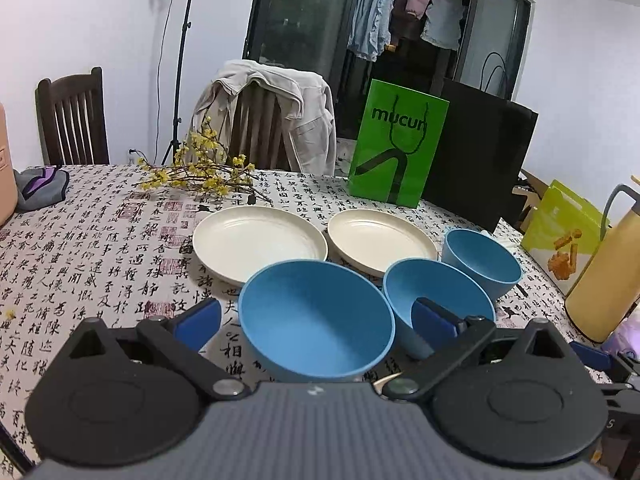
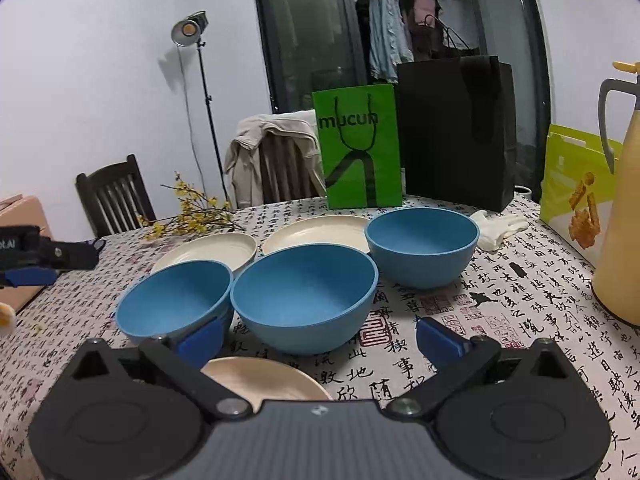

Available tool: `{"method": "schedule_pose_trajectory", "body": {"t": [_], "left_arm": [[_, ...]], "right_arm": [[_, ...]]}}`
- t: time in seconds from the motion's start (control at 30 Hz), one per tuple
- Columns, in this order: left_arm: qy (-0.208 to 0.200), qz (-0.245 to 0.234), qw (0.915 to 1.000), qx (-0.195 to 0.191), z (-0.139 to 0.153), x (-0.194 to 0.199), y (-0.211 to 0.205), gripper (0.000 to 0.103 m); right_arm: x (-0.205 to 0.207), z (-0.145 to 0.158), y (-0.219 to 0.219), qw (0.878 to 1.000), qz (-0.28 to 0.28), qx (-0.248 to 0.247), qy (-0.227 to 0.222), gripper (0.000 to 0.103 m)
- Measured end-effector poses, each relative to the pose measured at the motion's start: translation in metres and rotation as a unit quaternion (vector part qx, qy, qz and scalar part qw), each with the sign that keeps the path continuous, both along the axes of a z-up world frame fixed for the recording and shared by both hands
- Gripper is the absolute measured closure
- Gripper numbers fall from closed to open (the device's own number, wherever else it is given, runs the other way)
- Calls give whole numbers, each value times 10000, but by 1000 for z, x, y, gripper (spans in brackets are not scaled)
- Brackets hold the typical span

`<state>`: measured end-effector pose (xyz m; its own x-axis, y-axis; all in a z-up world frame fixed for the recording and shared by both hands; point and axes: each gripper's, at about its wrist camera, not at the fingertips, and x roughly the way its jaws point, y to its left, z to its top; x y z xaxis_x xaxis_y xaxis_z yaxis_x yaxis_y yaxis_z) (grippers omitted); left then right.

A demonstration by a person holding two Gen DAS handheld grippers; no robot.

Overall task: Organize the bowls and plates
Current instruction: 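Withdraw both grippers from the placed plate back over the blue bowls, then move both grippers toward the larger cream plate beside the yellow flowers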

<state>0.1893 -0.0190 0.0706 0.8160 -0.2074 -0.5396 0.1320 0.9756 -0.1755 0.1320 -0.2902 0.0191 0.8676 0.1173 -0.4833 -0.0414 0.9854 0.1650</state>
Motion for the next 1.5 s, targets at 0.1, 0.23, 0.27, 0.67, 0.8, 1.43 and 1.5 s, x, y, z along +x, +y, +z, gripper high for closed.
{"method": "schedule_pose_trajectory", "body": {"t": [0.1,0.23,0.27,0.67,0.8,1.43,1.5], "left_arm": [[159,-21,9999,-36,5,9,1,0],[194,-22,9997,-120,12,19,3,0],[186,-21,9997,-135,14,21,3,0],[488,288,9964,-627,28,66,8,0],[588,336,9941,-843,29,80,7,0],[1124,753,9789,-1533,14,153,12,0],[1197,823,9760,-1621,11,162,16,0]], "right_arm": [[8,5,2,9999,-37,32,120,0],[18,13,4,9998,-77,69,196,0],[20,15,5,9997,-78,75,206,0],[58,31,9,9988,-209,183,415,0],[71,31,6,9979,-299,239,522,0],[131,30,-5,9927,-618,652,802,0],[138,30,-4,9920,-649,695,832,0]]}}
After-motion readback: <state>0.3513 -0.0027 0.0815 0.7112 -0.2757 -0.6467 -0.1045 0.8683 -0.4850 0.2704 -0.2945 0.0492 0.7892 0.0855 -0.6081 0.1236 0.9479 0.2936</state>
